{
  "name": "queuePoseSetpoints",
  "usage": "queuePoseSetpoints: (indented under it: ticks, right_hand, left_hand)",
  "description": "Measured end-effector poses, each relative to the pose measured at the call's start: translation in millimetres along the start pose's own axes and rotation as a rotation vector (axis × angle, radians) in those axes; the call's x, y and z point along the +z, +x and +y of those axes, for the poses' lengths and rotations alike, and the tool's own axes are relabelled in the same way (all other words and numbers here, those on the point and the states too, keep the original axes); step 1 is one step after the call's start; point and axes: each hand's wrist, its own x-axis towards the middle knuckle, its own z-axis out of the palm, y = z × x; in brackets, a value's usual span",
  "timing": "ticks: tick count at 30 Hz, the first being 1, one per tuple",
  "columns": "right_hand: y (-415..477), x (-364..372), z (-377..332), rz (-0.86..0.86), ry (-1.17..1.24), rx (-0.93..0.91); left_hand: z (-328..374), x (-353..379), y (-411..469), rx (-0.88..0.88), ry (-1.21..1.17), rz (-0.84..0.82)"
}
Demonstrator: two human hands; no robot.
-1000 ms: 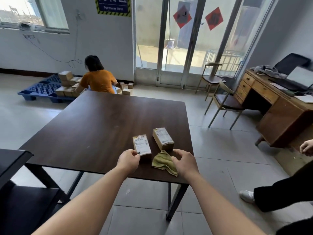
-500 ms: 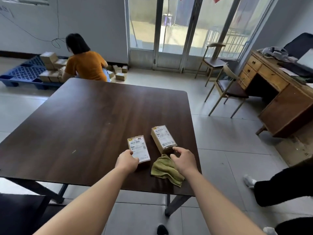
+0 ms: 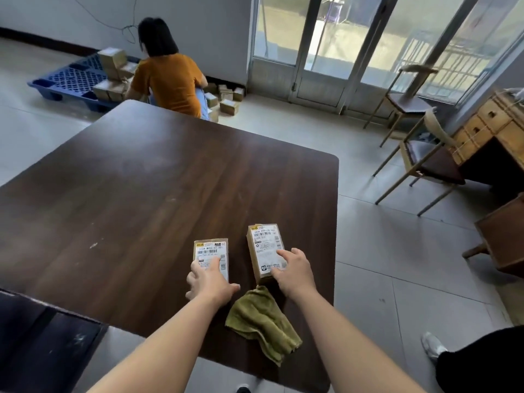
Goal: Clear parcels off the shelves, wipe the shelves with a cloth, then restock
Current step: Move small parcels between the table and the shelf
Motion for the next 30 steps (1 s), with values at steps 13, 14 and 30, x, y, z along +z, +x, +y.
queuePoseSetpoints:
  ticks: [13, 14, 30]
  right_hand:
    - [47, 44, 5, -0.131, -0.267, -0.065]
    - [48, 45, 5, -0.133, -0.272, -0.051]
    - [28, 51, -75, -0.155, -0.344, -0.298]
  left_hand:
    - [-8, 26, 23, -0.048, 0.051, 0.064]
    - [-8, 24, 23, -0.049, 0.048, 0.067]
    - [-68, -52, -5, -0.215, -0.025, 0.241]
